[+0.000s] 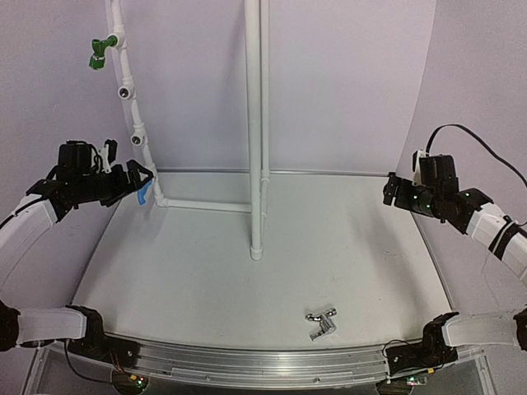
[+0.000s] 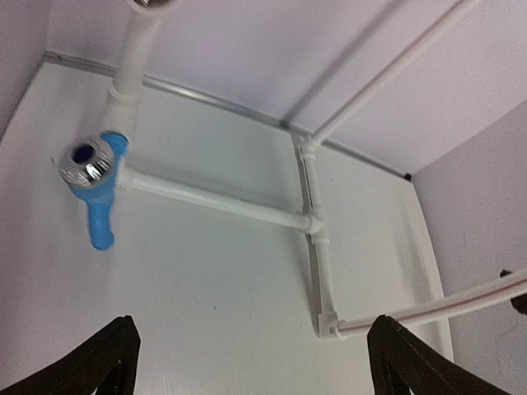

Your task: Install the water faucets

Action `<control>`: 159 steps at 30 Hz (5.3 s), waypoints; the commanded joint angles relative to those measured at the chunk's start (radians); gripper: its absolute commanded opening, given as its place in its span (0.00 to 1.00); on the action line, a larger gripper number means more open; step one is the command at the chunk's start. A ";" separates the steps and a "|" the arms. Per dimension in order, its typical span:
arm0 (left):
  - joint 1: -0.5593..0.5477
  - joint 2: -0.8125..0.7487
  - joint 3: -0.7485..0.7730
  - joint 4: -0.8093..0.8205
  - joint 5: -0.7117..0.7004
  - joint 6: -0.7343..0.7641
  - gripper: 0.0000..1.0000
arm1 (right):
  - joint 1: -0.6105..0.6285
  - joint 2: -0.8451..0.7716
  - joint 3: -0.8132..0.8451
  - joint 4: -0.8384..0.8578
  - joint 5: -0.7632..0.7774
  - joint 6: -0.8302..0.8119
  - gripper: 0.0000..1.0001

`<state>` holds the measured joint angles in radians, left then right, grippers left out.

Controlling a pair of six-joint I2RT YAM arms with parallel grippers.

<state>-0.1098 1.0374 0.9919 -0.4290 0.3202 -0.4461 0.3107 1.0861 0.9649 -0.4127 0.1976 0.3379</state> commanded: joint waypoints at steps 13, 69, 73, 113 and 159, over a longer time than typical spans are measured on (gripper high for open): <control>-0.566 -0.124 -0.368 0.242 -0.128 -0.215 0.98 | 0.002 -0.024 -0.019 0.095 -0.132 -0.025 0.98; -1.315 1.357 0.918 -0.220 -0.535 0.490 0.79 | 0.002 -0.088 -0.035 0.063 -0.239 0.047 0.98; -1.308 1.350 0.900 -0.218 -0.524 0.483 0.61 | 0.002 -0.081 -0.042 0.064 -0.244 0.058 0.98; -0.858 0.433 0.070 0.427 0.298 -0.103 0.14 | 0.335 0.273 -0.234 0.759 -0.956 0.424 0.92; -0.779 0.235 0.030 0.344 0.062 -0.041 1.00 | 0.568 0.387 -0.103 0.813 -0.480 1.175 0.00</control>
<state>-0.8909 1.3117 0.9613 0.0565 0.5001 -0.5985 0.8758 1.5163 0.7435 0.6943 -0.3841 1.3928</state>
